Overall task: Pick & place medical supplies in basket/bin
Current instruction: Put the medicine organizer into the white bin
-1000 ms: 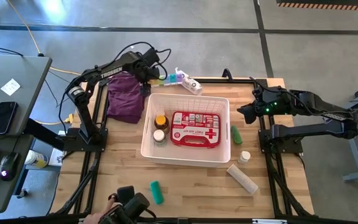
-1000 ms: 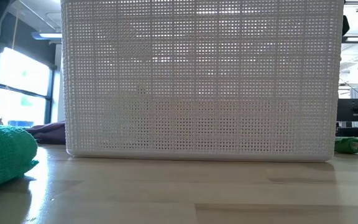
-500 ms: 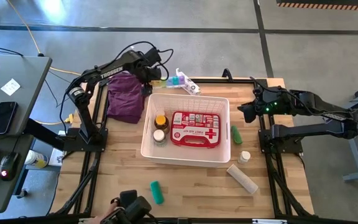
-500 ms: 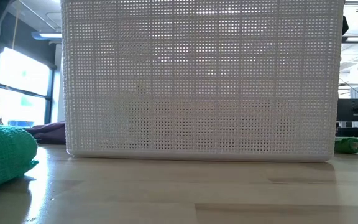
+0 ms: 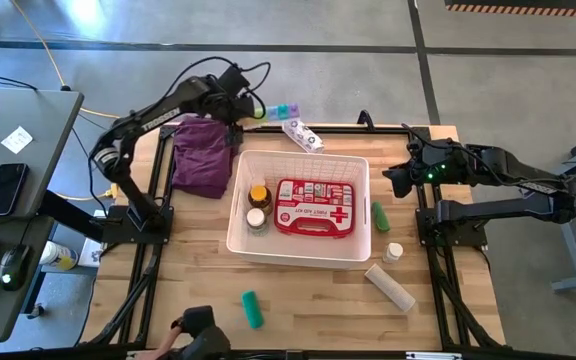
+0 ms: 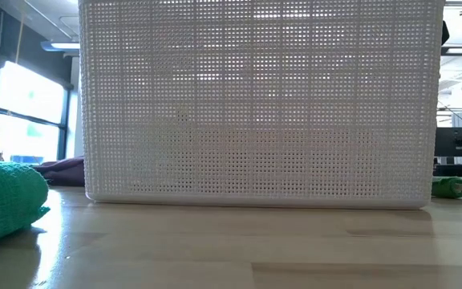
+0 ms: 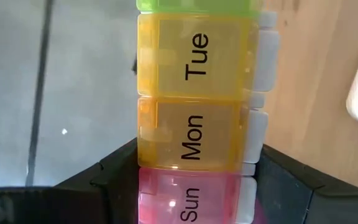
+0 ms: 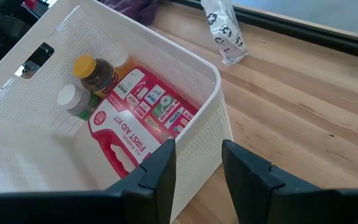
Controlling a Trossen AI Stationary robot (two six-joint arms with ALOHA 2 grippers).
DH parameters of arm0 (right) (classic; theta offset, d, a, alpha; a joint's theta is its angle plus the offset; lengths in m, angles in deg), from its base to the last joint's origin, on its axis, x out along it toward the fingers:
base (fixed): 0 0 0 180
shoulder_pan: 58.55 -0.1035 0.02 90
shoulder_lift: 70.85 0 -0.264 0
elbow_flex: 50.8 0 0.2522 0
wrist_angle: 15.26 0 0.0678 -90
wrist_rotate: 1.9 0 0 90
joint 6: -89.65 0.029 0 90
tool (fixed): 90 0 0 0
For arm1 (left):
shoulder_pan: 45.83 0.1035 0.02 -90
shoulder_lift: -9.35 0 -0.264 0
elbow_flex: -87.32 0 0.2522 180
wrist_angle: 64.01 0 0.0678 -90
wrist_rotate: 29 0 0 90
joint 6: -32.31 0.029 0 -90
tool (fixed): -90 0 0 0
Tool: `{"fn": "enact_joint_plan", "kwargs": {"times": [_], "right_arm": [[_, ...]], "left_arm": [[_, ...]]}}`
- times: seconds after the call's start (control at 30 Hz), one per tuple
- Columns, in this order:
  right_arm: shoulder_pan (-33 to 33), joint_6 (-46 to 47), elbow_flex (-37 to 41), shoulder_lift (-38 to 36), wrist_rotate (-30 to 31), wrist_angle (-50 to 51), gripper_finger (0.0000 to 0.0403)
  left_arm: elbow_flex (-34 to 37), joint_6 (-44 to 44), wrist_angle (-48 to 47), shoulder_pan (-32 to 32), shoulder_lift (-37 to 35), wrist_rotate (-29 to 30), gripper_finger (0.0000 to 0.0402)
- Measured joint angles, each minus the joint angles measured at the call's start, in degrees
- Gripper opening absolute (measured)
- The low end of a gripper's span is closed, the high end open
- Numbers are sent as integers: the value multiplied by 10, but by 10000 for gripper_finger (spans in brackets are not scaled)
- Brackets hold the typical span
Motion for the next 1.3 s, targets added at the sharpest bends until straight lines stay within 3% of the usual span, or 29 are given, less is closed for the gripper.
{"fn": "enact_joint_plan", "kwargs": {"times": [0.17,0.33,0.43,0.67,0.83,0.97,1.3], "right_arm": [[0,5,0,0,21,0,122],[2,16,0,7,91,-33,122],[11,24,-1,25,98,-81,122],[28,12,-1,87,28,-139,122],[32,19,-1,111,-30,-144,122],[31,50,-1,100,-74,-146,122],[-9,95,-1,15,-108,-181,122]], "left_arm": [[0,-19,28,0,-29,-3,286],[0,-65,62,0,-61,-55,299],[0,-90,83,-9,-85,-81,295],[0,-141,125,-73,-119,-171,287],[0,-158,163,-158,-118,-174,302],[-1,-172,197,-222,-103,-147,286],[0,-195,198,-288,-30,-128,304]]}}
